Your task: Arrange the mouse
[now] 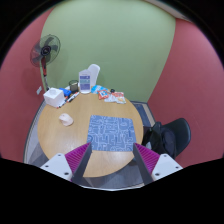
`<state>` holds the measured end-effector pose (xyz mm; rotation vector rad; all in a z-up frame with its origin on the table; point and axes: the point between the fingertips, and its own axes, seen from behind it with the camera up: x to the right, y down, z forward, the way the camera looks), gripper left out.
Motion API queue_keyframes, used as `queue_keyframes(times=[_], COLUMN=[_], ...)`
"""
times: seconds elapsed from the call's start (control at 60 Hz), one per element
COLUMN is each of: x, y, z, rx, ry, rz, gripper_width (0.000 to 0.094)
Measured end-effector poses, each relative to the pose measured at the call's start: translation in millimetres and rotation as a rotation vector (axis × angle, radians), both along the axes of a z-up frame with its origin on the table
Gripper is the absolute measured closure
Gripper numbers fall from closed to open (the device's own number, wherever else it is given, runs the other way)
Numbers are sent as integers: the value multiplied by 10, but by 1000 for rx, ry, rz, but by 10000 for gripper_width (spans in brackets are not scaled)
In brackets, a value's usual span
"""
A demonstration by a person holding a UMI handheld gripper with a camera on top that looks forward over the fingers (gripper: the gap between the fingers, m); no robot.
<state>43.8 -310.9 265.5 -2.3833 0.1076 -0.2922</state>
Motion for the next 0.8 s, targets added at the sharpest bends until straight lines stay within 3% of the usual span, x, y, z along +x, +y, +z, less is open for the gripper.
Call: queue_keyframes(times=[0.117, 0.417, 0.667, 0.8], x=[-54, -503, -1298, -1641], y=[-59, -64, 833, 1429], z=[-202, -1447, -2099, -2343], rx=[-30, -96, 76, 118], ry=[-2, 18, 110, 151], rz=[-1, 14, 89, 101], gripper_width=[94, 91, 91, 90])
